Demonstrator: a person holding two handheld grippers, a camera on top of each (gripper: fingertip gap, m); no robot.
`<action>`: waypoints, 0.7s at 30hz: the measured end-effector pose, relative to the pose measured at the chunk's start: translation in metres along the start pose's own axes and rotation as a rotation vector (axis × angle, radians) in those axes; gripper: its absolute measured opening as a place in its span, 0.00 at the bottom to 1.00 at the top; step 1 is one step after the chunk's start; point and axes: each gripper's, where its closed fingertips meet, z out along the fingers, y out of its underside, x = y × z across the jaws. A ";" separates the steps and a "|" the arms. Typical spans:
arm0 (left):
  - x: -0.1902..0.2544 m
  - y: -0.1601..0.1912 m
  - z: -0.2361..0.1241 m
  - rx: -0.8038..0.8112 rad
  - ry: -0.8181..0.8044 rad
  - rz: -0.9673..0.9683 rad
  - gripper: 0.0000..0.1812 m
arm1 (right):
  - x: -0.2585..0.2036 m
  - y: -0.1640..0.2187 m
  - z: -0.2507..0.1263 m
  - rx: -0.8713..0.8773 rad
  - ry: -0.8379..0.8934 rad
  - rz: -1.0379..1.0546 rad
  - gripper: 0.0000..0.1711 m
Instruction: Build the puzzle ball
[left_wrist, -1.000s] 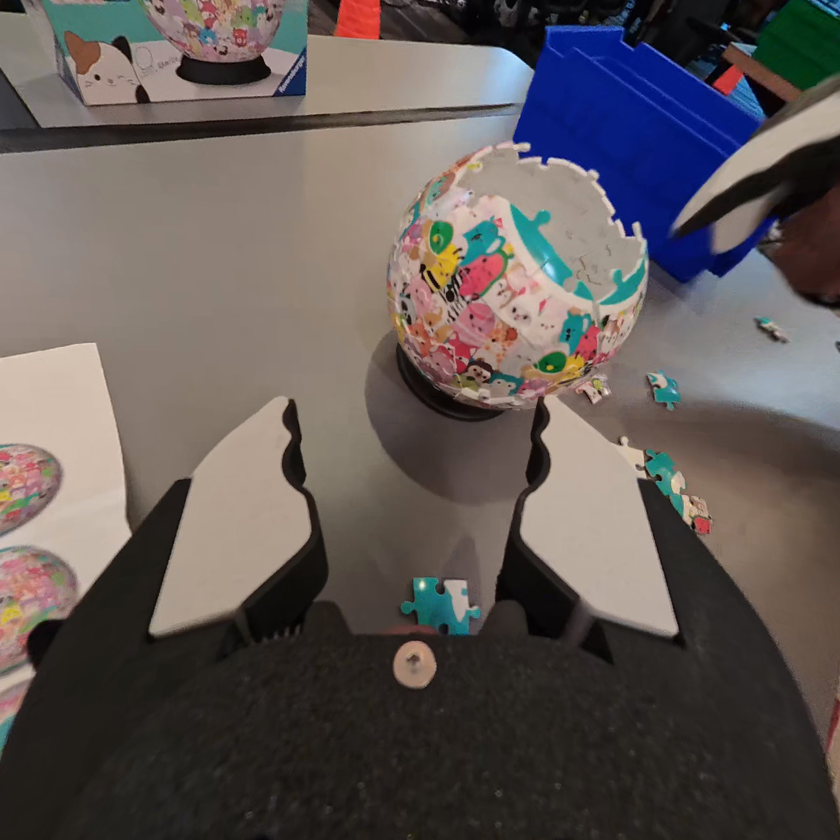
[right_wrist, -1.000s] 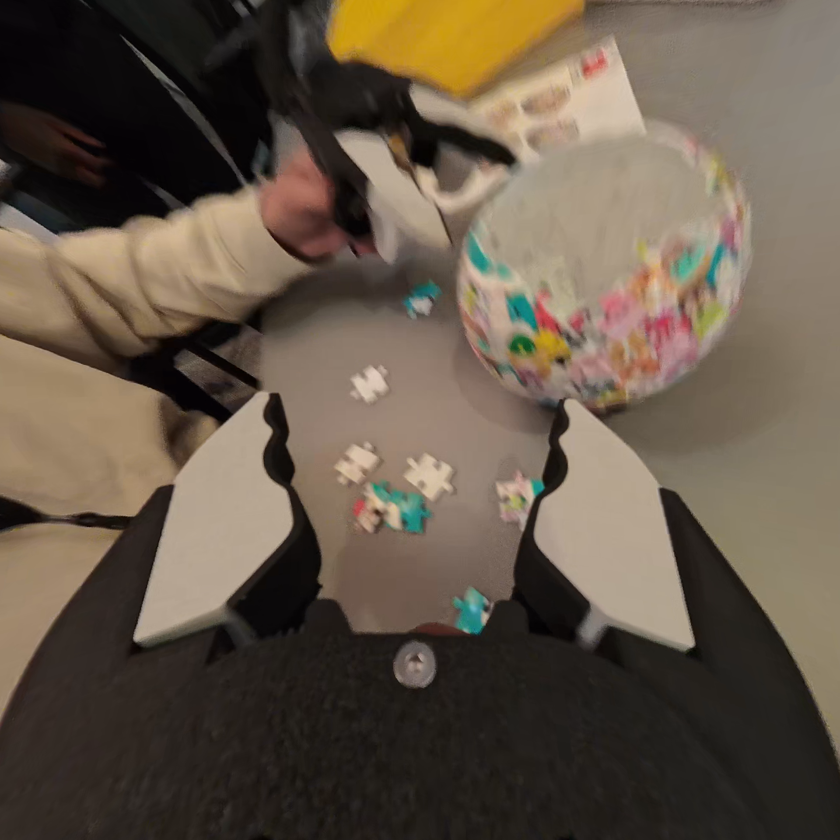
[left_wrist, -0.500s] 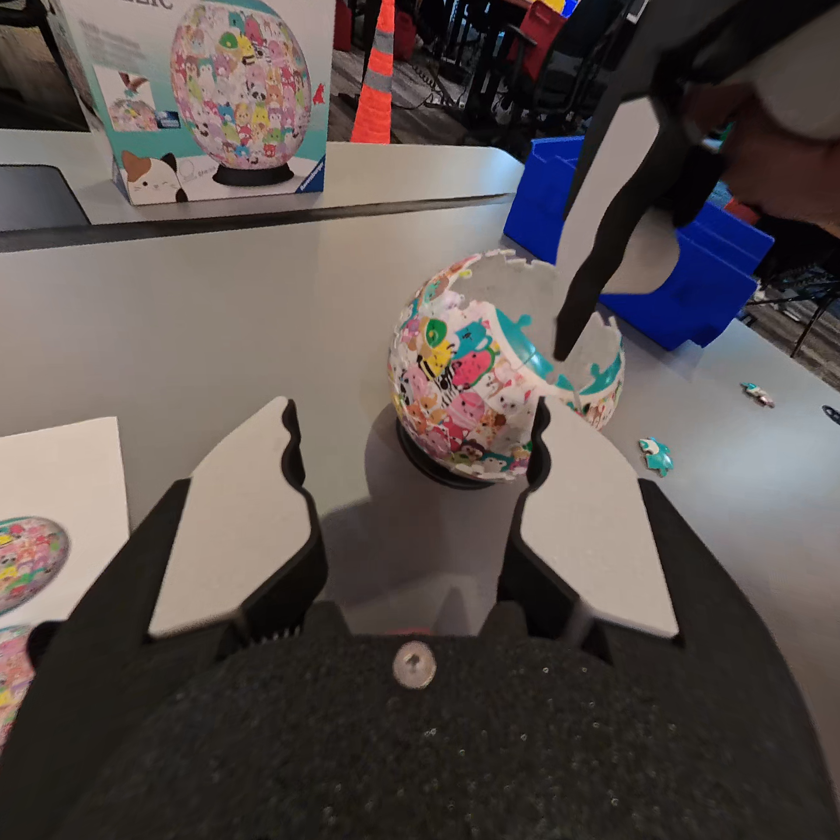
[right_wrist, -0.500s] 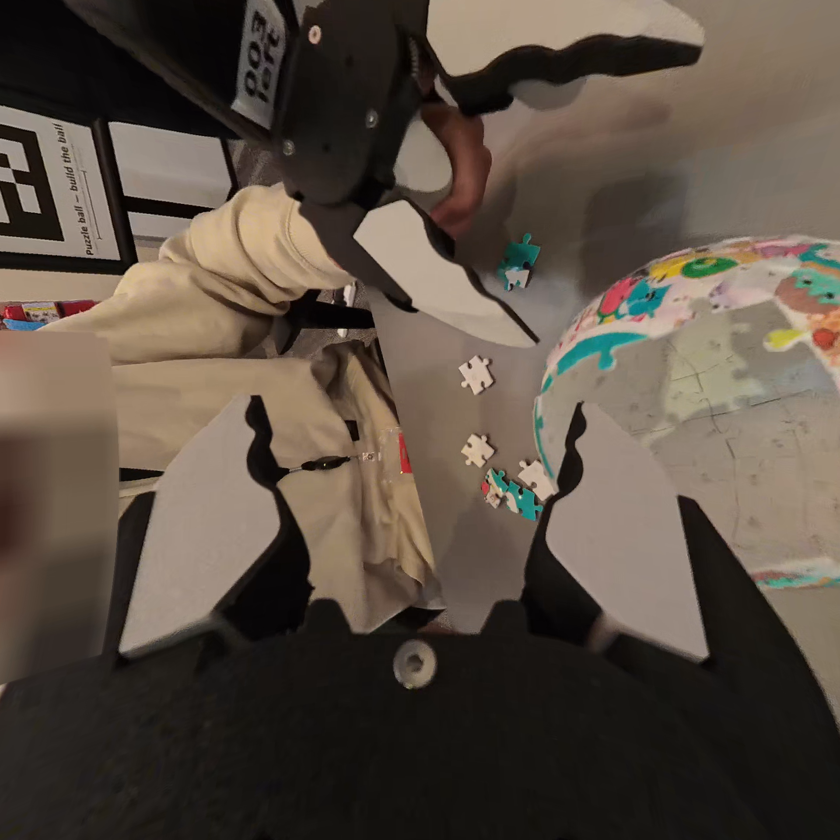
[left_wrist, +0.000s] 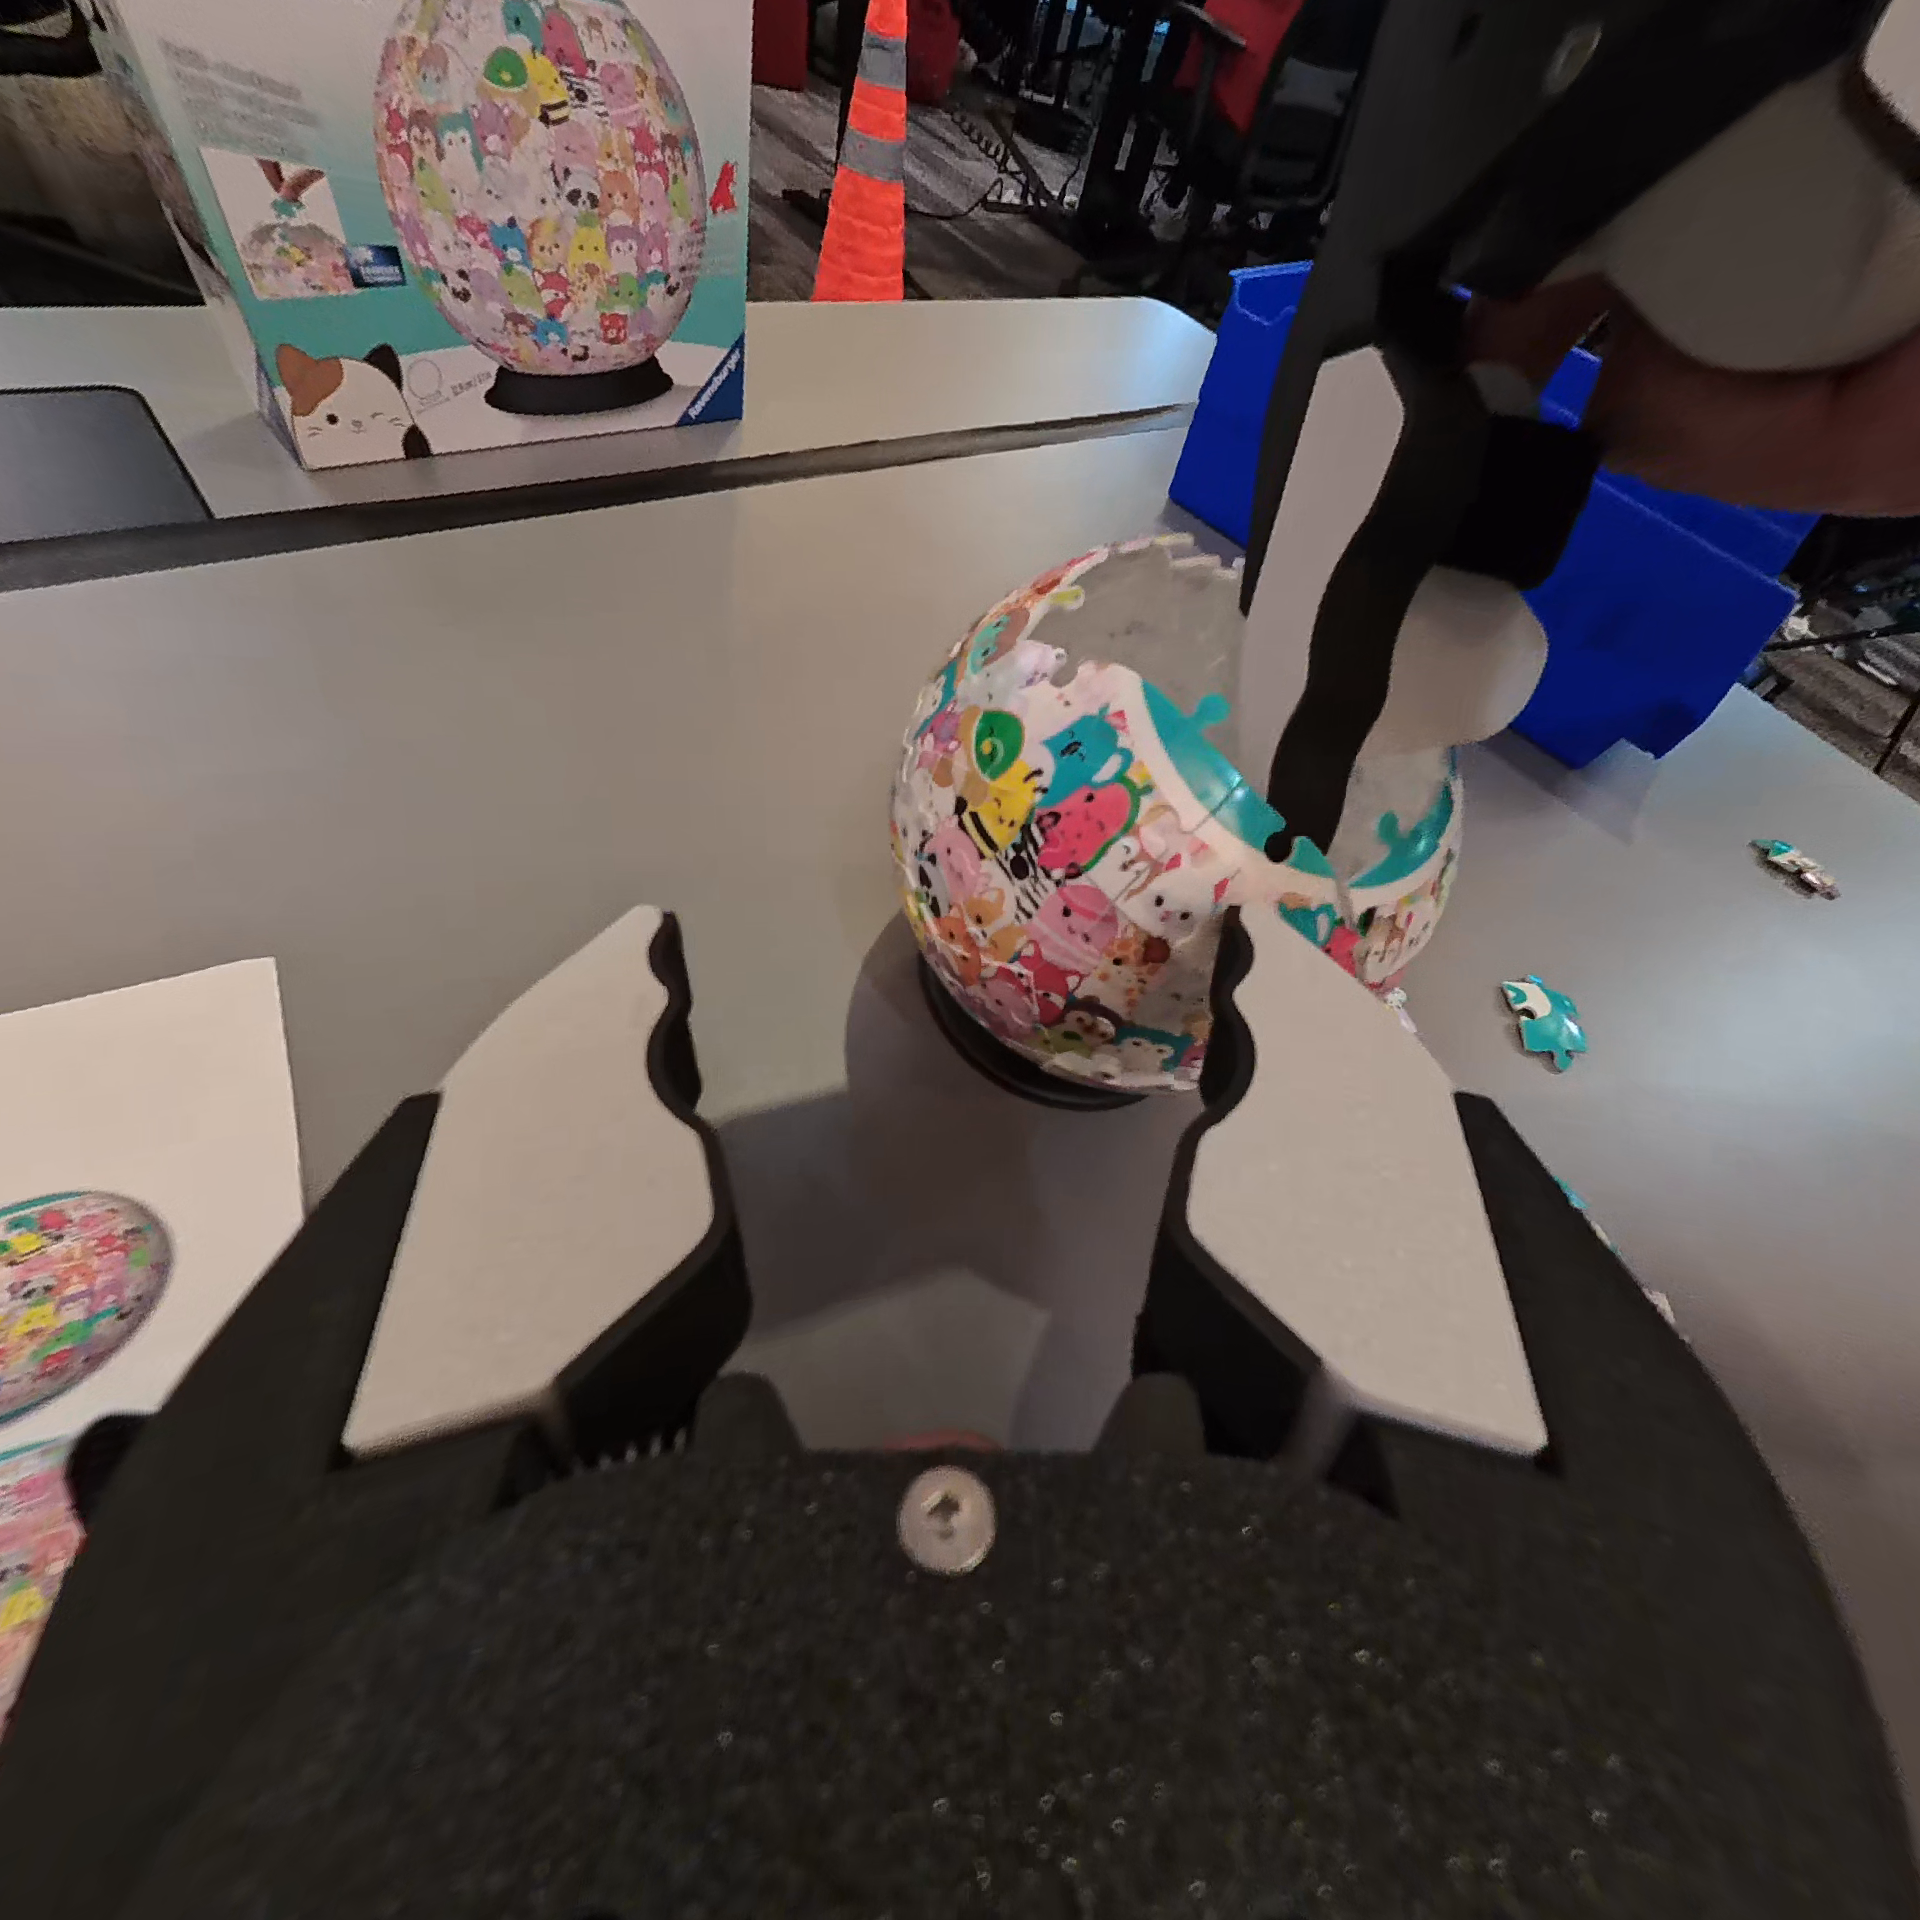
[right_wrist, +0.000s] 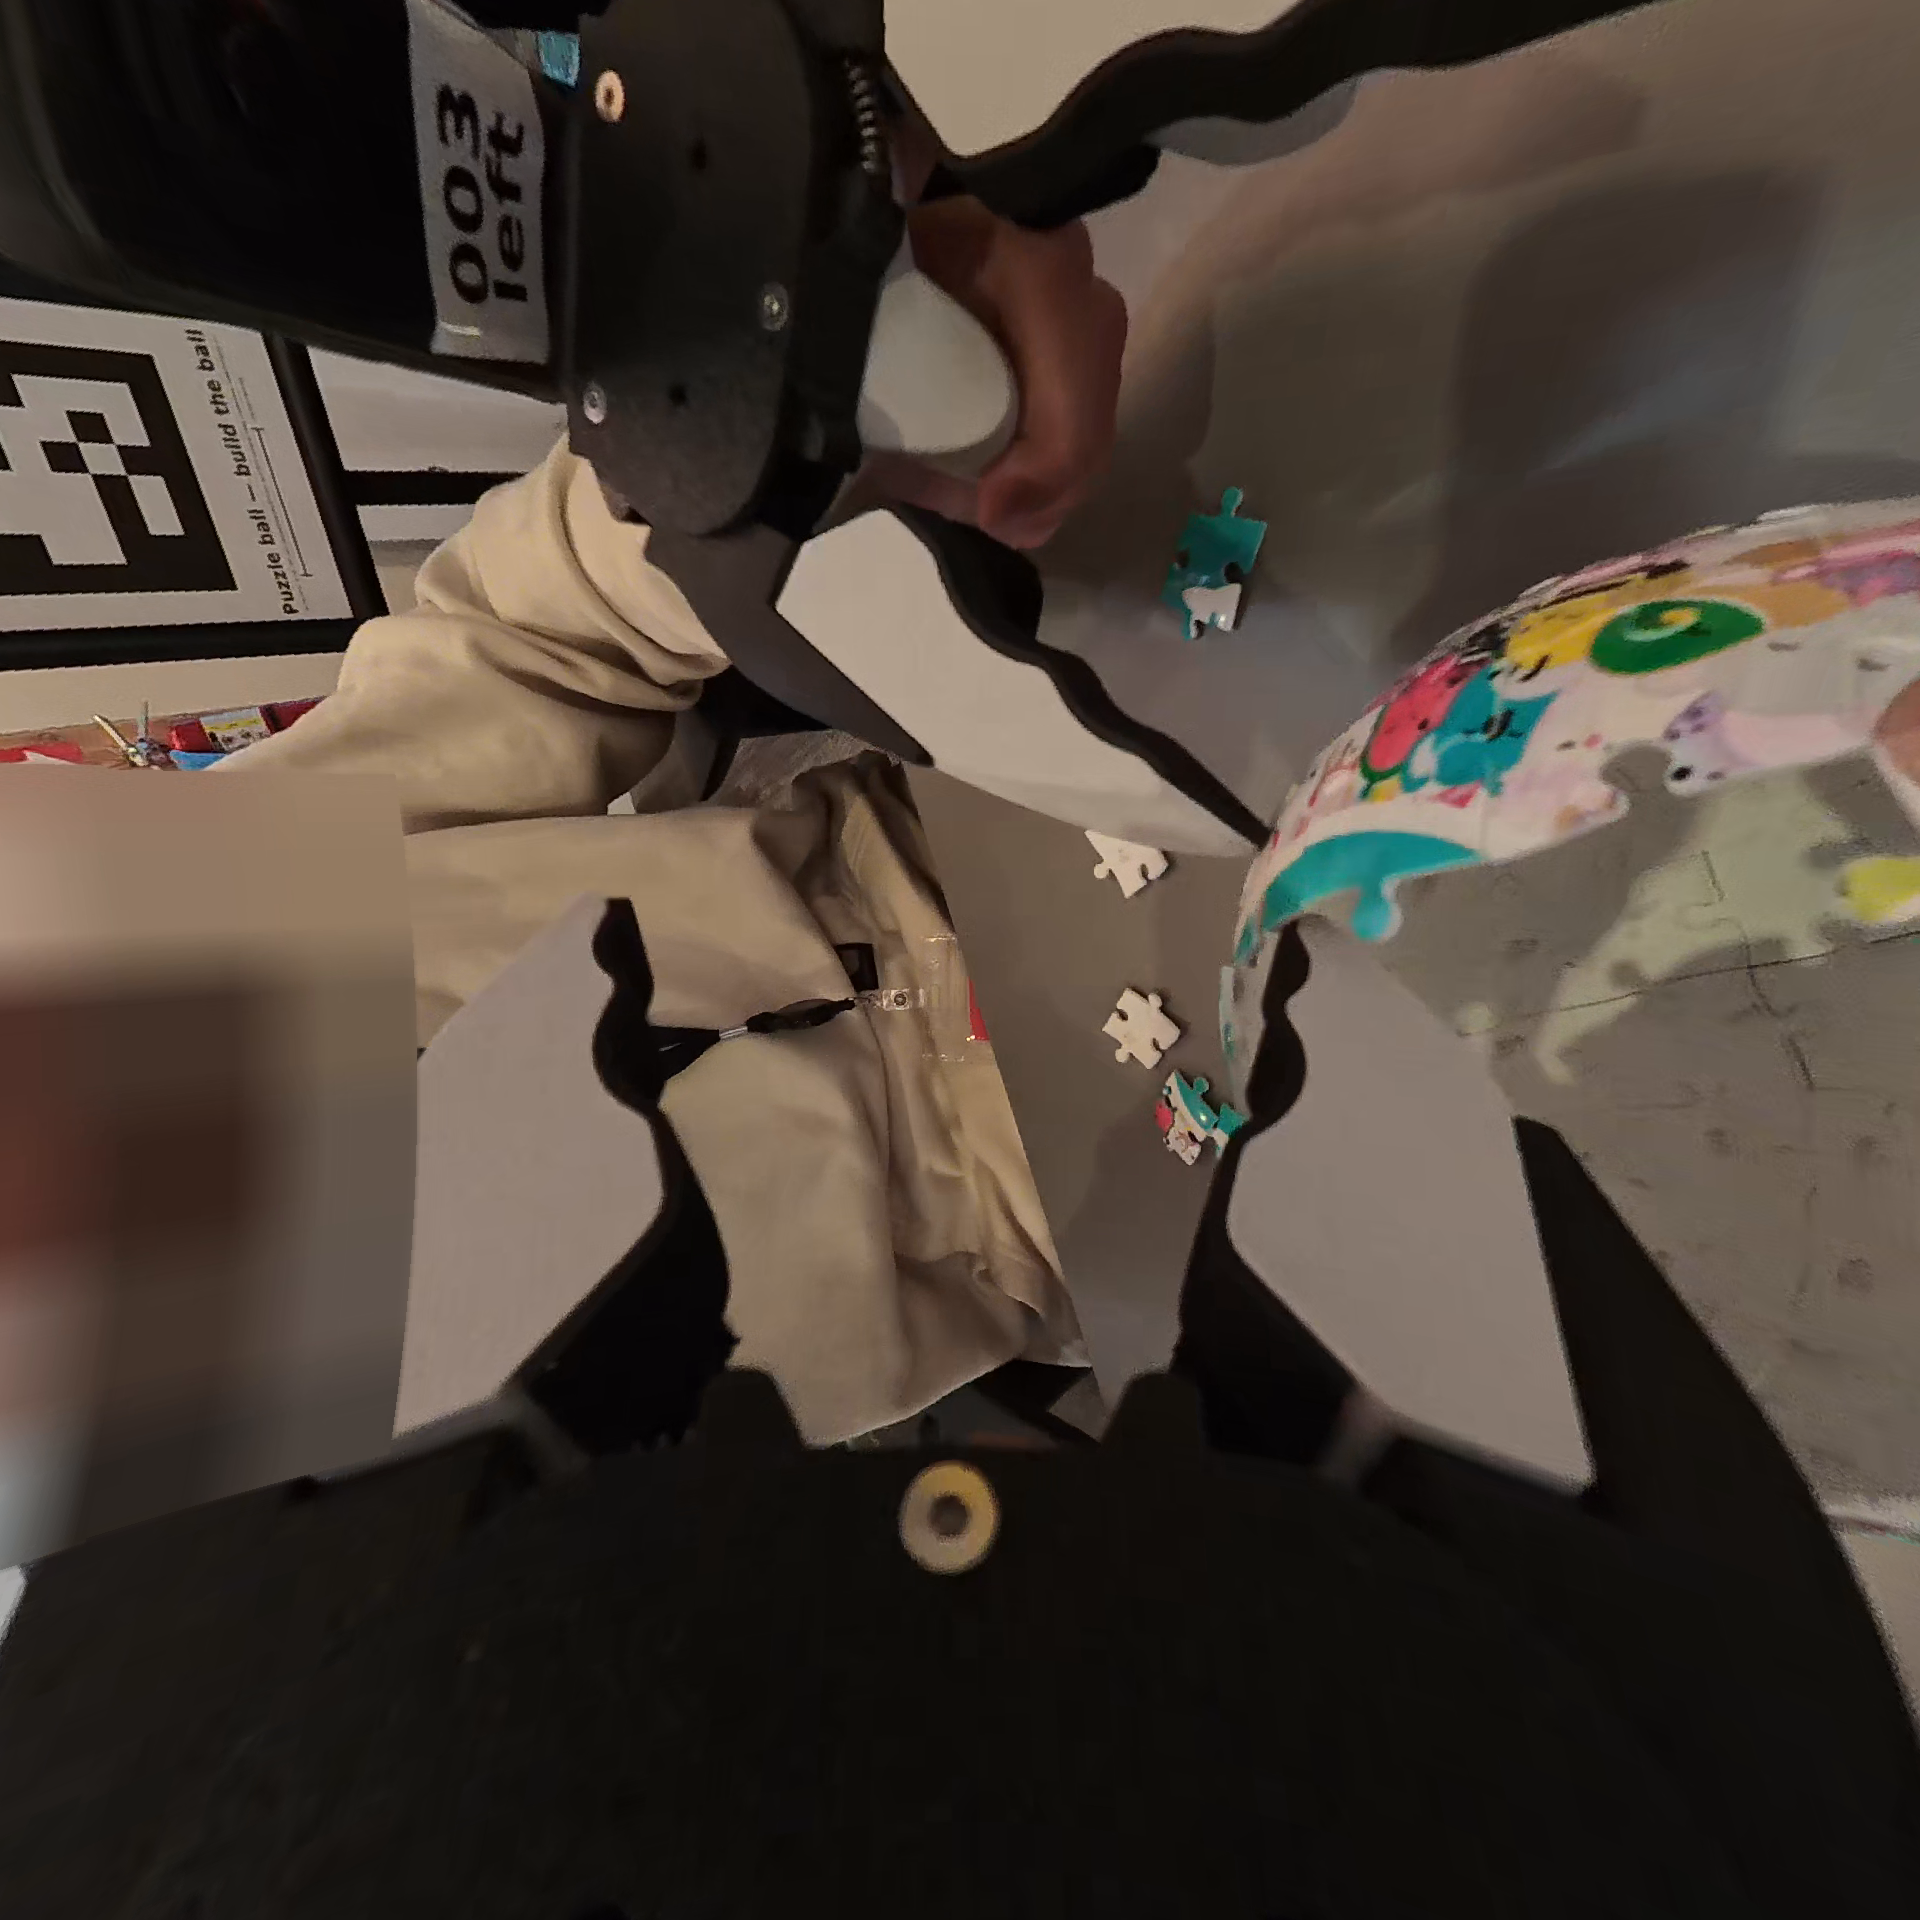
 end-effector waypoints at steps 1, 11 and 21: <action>0.001 0.000 0.000 0.004 0.004 -0.003 0.52 | 0.000 -0.001 0.000 -0.001 -0.003 -0.001 0.65; 0.002 -0.003 -0.012 0.021 -0.002 0.043 0.52 | 0.004 -0.003 -0.002 0.002 -0.039 0.035 0.60; -0.012 0.020 -0.020 -0.037 0.001 -0.040 0.51 | -0.008 0.002 -0.017 0.016 0.161 -0.177 0.58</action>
